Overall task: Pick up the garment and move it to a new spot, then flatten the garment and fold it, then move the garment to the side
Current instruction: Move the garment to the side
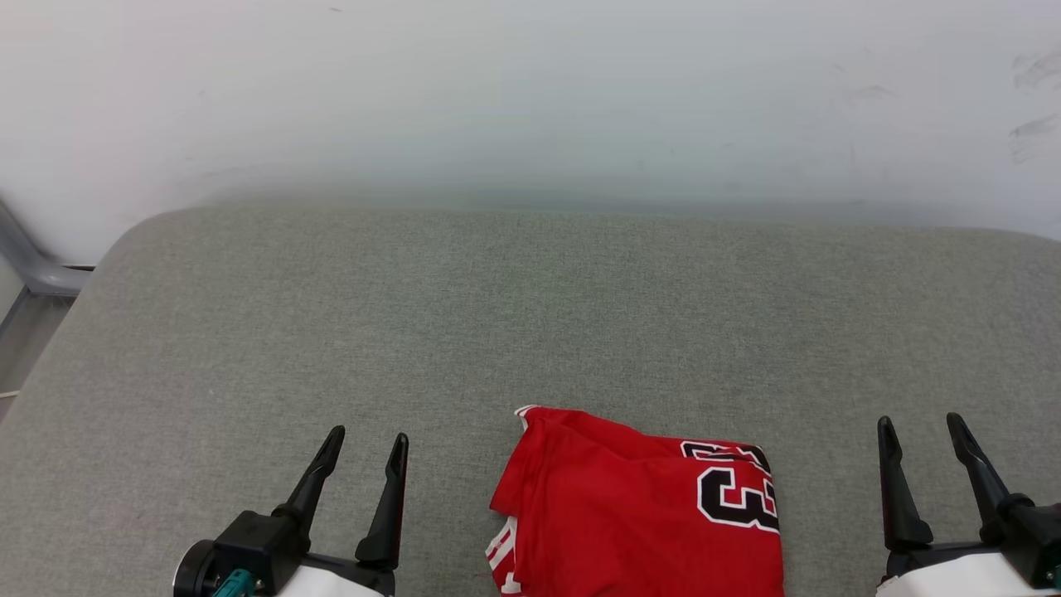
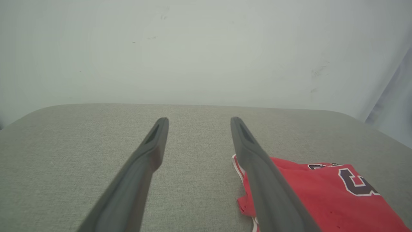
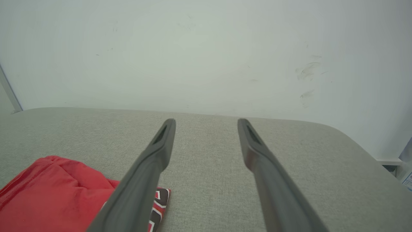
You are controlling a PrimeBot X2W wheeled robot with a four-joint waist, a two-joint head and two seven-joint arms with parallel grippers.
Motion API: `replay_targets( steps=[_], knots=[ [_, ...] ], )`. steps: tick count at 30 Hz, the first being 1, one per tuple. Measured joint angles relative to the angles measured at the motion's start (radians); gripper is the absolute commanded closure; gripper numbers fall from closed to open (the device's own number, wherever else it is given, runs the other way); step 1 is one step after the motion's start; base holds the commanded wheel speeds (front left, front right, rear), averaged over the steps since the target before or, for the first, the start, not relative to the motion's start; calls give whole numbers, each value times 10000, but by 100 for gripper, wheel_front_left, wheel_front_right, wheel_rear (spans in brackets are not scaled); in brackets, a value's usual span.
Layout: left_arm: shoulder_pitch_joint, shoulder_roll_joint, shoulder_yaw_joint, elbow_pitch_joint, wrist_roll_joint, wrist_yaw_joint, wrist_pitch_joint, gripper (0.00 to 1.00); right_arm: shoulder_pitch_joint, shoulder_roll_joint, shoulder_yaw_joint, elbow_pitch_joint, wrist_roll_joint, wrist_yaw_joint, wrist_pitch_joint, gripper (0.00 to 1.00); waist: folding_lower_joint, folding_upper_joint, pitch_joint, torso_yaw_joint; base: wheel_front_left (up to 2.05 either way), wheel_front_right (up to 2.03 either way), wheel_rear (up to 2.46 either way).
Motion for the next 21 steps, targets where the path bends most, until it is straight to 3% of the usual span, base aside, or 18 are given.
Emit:
replay_targets(
  steps=[13, 16, 21],
  knots=[
    [-35, -13, -67, 52, 25, 0, 0, 0, -71, -82, 123, 244, 161, 2, 282, 0, 0, 0, 57, 97, 0, 0, 0],
    [-57, -10, -79, 58, 46, 0, 2, 0, -206, -303, 412, 167, 466, 0, 1384, 0, 0, 0, 100, 105, 0, 0, 0],
    [-165, 40, -117, 67, 117, 0, 0, 0, -356, -1045, 1118, -458, 1221, 6, 4435, 0, 0, 0, 292, 114, 0, 0, 0]
  ],
)
